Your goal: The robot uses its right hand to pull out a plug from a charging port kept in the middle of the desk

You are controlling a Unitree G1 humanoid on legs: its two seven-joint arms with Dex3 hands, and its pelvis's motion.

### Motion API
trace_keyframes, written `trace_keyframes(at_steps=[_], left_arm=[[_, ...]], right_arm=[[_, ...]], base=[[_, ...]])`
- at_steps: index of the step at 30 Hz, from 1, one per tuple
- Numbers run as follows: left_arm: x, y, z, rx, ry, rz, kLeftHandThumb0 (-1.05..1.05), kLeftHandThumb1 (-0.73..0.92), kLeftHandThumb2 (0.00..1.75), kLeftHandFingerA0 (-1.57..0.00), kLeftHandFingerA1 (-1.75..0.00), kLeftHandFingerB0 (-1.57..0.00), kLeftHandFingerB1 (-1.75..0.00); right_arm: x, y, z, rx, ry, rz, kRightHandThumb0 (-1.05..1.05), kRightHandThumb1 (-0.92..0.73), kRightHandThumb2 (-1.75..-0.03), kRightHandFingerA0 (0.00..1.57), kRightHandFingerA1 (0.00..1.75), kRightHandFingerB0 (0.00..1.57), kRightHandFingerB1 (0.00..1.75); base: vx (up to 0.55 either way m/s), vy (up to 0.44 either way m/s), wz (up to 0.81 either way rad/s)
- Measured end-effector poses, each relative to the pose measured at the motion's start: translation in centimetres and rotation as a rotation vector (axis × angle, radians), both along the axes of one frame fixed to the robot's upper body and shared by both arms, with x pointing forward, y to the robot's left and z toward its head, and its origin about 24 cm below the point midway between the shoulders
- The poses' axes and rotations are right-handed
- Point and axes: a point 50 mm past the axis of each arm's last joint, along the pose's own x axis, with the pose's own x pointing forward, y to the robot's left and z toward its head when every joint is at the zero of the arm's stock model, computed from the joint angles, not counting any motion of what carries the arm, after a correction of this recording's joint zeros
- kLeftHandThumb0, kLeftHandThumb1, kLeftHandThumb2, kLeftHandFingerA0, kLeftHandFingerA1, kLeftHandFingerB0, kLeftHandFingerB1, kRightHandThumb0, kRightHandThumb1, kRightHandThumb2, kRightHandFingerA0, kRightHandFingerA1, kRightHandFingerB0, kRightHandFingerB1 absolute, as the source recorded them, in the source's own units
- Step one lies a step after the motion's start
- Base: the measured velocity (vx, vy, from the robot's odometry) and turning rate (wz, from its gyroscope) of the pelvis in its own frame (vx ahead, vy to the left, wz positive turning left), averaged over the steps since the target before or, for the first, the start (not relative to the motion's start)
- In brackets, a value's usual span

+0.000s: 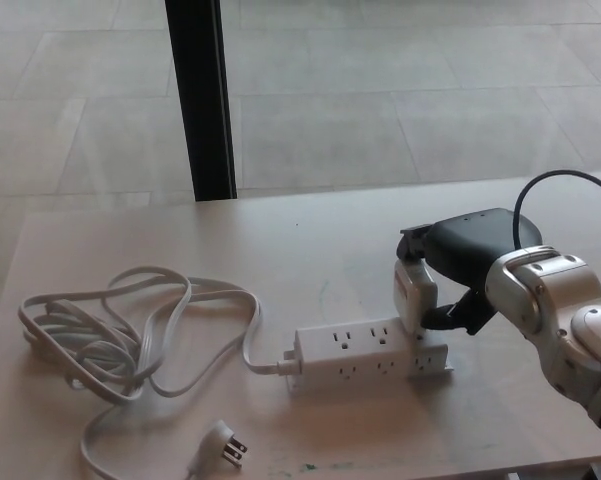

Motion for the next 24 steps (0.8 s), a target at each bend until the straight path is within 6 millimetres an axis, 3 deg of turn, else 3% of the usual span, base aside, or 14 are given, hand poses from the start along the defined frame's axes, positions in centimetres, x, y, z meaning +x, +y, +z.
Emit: trace_keyframes(at_steps=[8, 9, 10, 12, 13, 15, 17, 18, 19, 20, 21, 22, 23, 24], left_arm=[[0.19, 0.00, 0.06, 0.003, -0.002, -0.005, -0.90, 0.89, 1.25, -0.32, -0.60, -0.08, -0.16], [0.21, -0.01, 0.07, 0.003, -0.002, -0.005, -0.90, 0.92, 0.85, -0.32, -0.54, -0.02, -0.29], [0.22, -0.01, 0.07, 0.003, -0.002, -0.006, -0.91, 0.91, 1.26, -0.31, -0.60, -0.10, -0.19], [0.24, -0.01, 0.07, 0.003, -0.002, -0.006, -0.91, 0.91, 1.26, -0.31, -0.60, -0.10, -0.19], [0.24, -0.01, 0.07, 0.003, -0.002, -0.007, -0.91, 0.92, 0.82, -0.32, -0.54, -0.02, -0.29], [0.25, 0.00, 0.10, 0.005, -0.003, -0.007, -0.91, 0.91, 0.90, -0.33, -0.56, -0.02, -0.28], [0.30, 0.00, 0.21, 0.010, -0.007, -0.012, -0.91, 0.91, 0.90, -0.33, -0.56, -0.02, -0.28], [0.33, 0.00, 0.28, 0.013, -0.009, -0.015, -0.91, 0.92, 0.84, -0.32, -0.54, -0.02, -0.29], [0.35, 0.01, 0.32, 0.015, -0.010, -0.017, -0.92, 0.91, 1.26, -0.31, -0.60, -0.10, -0.17], [0.34, 0.01, 0.33, 0.015, -0.010, -0.019, -0.92, 0.91, 1.26, -0.31, -0.60, -0.10, -0.17], [0.33, 0.00, 0.33, 0.015, -0.009, -0.019, -0.91, 0.90, 1.26, -0.31, -0.59, -0.09, -0.14], [0.32, 0.01, 0.33, 0.015, -0.008, -0.019, -0.91, 0.92, 0.86, -0.32, -0.53, -0.02, -0.28], [0.31, 0.02, 0.31, 0.014, -0.007, -0.019, -0.92, 0.92, 0.82, -0.33, -0.53, -0.03, -0.29], [0.30, 0.04, 0.31, 0.014, -0.007, -0.018, -0.95, 0.92, 0.90, -0.34, -0.56, -0.05, -0.26]], right_arm=[[-0.15, 0.16, 0.06, -0.001, -0.016, 0.010, -0.42, -0.69, -0.73, 0.78, 1.63, 0.71, 0.59], [-0.15, 0.20, 0.09, -0.006, -0.016, 0.010, -0.43, -0.71, -0.73, 0.81, 1.65, 0.70, 0.64], [-0.15, 0.22, 0.14, -0.011, -0.016, 0.010, -0.45, -0.71, -0.71, 0.79, 1.65, 0.71, 0.71], [-0.16, 0.26, 0.24, -0.024, -0.015, 0.010, -0.45, -0.71, -0.71, 0.79, 1.65, 0.71, 0.71], [-0.16, 0.28, 0.27, -0.029, -0.014, 0.011, -0.46, -0.72, -0.73, 0.81, 1.63, 0.70, 0.70], [-0.19, 0.34, 0.36, -0.038, -0.013, 0.012, -0.43, -0.65, -0.83, 0.82, 1.65, 0.68, 0.83], [-0.23, 0.37, 0.44, -0.047, -0.013, 0.012, -0.43, -0.65, -0.83, 0.82, 1.65, 0.68, 0.83], [-0.25, 0.38, 0.48, -0.051, -0.013, 0.011, -0.43, -0.64, -0.83, 0.84, 1.70, 0.70, 0.95], [-0.27, 0.40, 0.54, -0.054, -0.016, 0.009, -0.43, -0.65, -0.81, 0.84, 1.72, 0.73, 1.01], [-0.28, 0.42, 0.59, -0.058, -0.019, 0.007, -0.43, -0.65, -0.81, 0.84, 1.72, 0.73, 1.01], [-0.28, 0.43, 0.62, -0.060, -0.021, 0.005, -0.41, -0.59, -0.80, 0.95, 1.75, 0.76, 1.27], [-0.29, 0.44, 0.66, -0.061, -0.023, 0.004, -0.40, -0.65, -0.80, 0.88, 1.75, 0.73, 1.25], [-0.31, 0.44, 0.76, -0.062, -0.029, 0.002, -0.41, -0.66, -0.79, 0.87, 1.75, 0.73, 1.14], [-0.32, 0.43, 0.80, -0.065, -0.032, 0.001, -0.41, -0.66, -0.81, 0.85, 1.75, 0.74, 1.14]], base=[[0.00, 0.000, 0.00], [0.00, 0.000, 0.00], [0.00, 0.000, 0.00], [0.00, 0.000, 0.00], [0.00, 0.000, 0.00], [0.00, 0.000, 0.00], [0.00, 0.000, 0.00], [0.00, 0.000, 0.00], [0.00, 0.000, 0.00], [0.00, 0.000, 0.00], [0.00, 0.000, 0.00], [0.00, 0.000, 0.00], [0.00, 0.000, 0.00], [0.00, 0.000, 0.00]])
